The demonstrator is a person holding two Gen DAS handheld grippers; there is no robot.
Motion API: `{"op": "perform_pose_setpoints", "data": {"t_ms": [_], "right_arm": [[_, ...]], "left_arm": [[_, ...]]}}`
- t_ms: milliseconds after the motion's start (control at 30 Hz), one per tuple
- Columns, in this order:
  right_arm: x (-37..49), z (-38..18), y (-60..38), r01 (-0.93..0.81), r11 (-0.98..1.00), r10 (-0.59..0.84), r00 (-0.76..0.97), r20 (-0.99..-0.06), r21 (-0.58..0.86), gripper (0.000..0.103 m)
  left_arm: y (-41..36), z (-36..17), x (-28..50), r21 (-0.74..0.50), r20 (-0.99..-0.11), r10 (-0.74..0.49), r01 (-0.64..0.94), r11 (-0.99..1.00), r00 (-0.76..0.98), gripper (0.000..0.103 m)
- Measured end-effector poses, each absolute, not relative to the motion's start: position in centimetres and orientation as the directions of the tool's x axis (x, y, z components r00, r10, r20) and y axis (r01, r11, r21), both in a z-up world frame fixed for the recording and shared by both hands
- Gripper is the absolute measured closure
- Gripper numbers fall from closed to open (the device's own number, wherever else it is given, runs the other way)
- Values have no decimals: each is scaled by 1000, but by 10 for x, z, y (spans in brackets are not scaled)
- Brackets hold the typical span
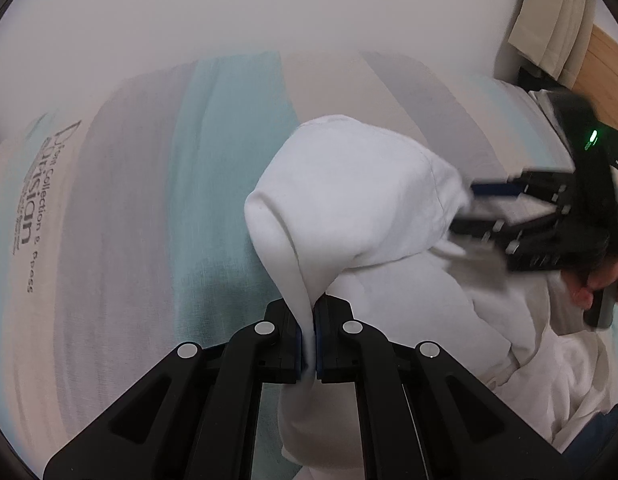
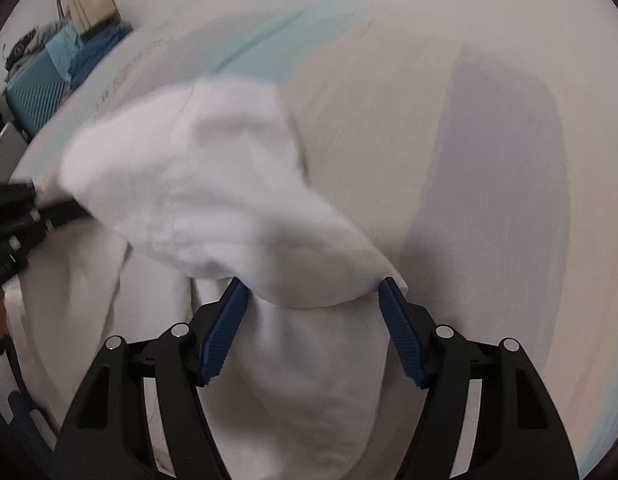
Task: Fold large clothes
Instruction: 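Lift the white hood with both tools, raising it off the jacket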
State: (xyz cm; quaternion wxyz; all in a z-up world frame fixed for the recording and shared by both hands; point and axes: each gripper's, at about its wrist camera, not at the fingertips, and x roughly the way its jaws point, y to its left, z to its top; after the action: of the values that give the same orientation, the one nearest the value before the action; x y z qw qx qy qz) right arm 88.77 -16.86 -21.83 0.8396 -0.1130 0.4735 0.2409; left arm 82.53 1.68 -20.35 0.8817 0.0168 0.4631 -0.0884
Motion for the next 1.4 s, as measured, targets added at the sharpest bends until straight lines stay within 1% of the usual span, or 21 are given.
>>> {"op": "perform_pose_setpoints", "data": {"t_ms": [33,167,200,233,400,467,500,533,600,633,700,733,767,800,867,1000,1200,1400], "right_arm": [[889,-216,-171,-518,855,292,448,-845,21,25],[894,-215,-174,-539,842,274,445,-853,-10,25],[895,-214,-175,-537,843,284,441,-852,3,22],[897,-216,-177,-536,843,303,409,-861,41,21],[907,-233,-177,-531,831,371,306,-877,166,21],[905,-237,-175,-538,825,375,292,-880,173,23],[902,-239,-172,-546,819,380,285,-880,177,29],[900,-240,-167,-556,812,381,275,-883,178,33],[895,-242,-159,-577,801,372,275,-887,157,54],[893,-243,-155,-580,799,370,268,-890,157,58],[892,-245,-150,-561,817,341,280,-898,135,77],[891,-243,-148,-549,824,342,281,-897,142,84],[889,-242,-147,-545,829,331,292,-897,128,93],[886,-239,-146,-538,835,319,305,-897,114,98],[878,-233,-145,-524,843,324,316,-892,120,98],[857,-214,-146,-503,862,292,407,-865,55,99],[805,-168,-162,-446,893,237,585,-776,-64,99],[749,-130,-173,-416,899,210,686,-696,-139,99]], "left_arm": [[14,-205,827,-45,-821,-137,178,983,554,100],[17,-207,829,-43,-822,-135,176,983,553,100],[16,-207,830,-45,-823,-136,175,984,552,100],[17,-207,831,-47,-824,-137,174,984,551,100],[18,-207,833,-40,-825,-134,180,983,549,100],[17,-208,834,-39,-827,-132,179,983,546,100],[17,-208,834,-37,-829,-130,179,983,544,100],[16,-208,835,-35,-829,-129,179,983,544,100],[16,-209,836,-37,-831,-127,174,984,542,100],[15,-209,836,-38,-831,-127,173,984,541,100],[15,-210,838,-40,-833,-125,167,985,538,100],[14,-210,839,-41,-834,-124,163,986,537,100],[14,-209,839,-45,-835,-123,156,987,537,100],[14,-208,839,-51,-833,-125,149,987,539,100],[11,-204,838,-59,-826,-128,142,988,549,101],[6,-191,825,-54,-801,-138,159,986,583,101],[-3,-158,796,-36,-754,-145,179,983,641,101],[-21,-117,749,-4,-694,-155,211,977,703,101]]}}
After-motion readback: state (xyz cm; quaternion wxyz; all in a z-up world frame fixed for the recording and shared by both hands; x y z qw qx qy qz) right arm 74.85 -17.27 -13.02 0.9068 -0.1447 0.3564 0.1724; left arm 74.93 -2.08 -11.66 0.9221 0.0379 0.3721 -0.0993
